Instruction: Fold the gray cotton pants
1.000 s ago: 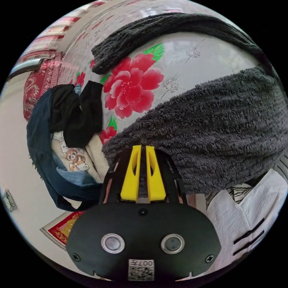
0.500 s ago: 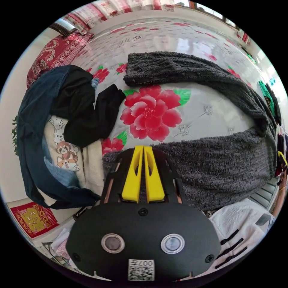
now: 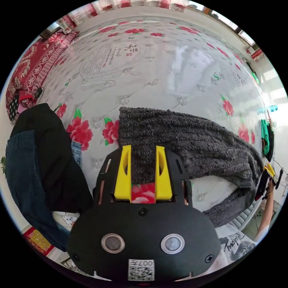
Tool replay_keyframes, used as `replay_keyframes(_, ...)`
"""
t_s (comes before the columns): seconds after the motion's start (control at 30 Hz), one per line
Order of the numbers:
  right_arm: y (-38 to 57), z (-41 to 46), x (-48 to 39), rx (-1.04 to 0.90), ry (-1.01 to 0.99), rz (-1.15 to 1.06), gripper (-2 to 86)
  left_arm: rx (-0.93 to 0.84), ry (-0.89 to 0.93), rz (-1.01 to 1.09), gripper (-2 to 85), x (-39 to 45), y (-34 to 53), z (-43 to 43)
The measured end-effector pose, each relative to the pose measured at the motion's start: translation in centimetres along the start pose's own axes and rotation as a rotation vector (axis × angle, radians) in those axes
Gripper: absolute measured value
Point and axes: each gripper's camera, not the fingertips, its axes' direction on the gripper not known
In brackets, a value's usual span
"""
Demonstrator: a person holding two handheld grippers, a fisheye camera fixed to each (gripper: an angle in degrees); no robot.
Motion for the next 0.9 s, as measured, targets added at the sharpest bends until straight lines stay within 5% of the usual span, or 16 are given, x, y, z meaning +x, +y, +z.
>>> replay_keyframes(0.17,-4.1,2.7,-1.2,-0.137,-0.024,-0.087,9.6,-0.126,0.009,-0.015,12.6,-1.6,-3.5,4.3)
replay_keyframes(0.4,-4.9,2.9,-2.3,-0.206,0.072,-0.199,1.8,-0.007,0.147,-0.031,3.4,-4.0,-1.4,1.2)
replay_keyframes(0.73,2.9,-11.8,2.6,0.280,0.027,-0.006,0.1,0.728,0.488,0.096,1.0,-5.6,13.6,-18.0)
replay_keyframes(0.9,11.4,-12.4,1.5,0.329,-0.039,0.003,0.1,0.788,0.450,0.054,0.9,-6.6,25.8,-18.2)
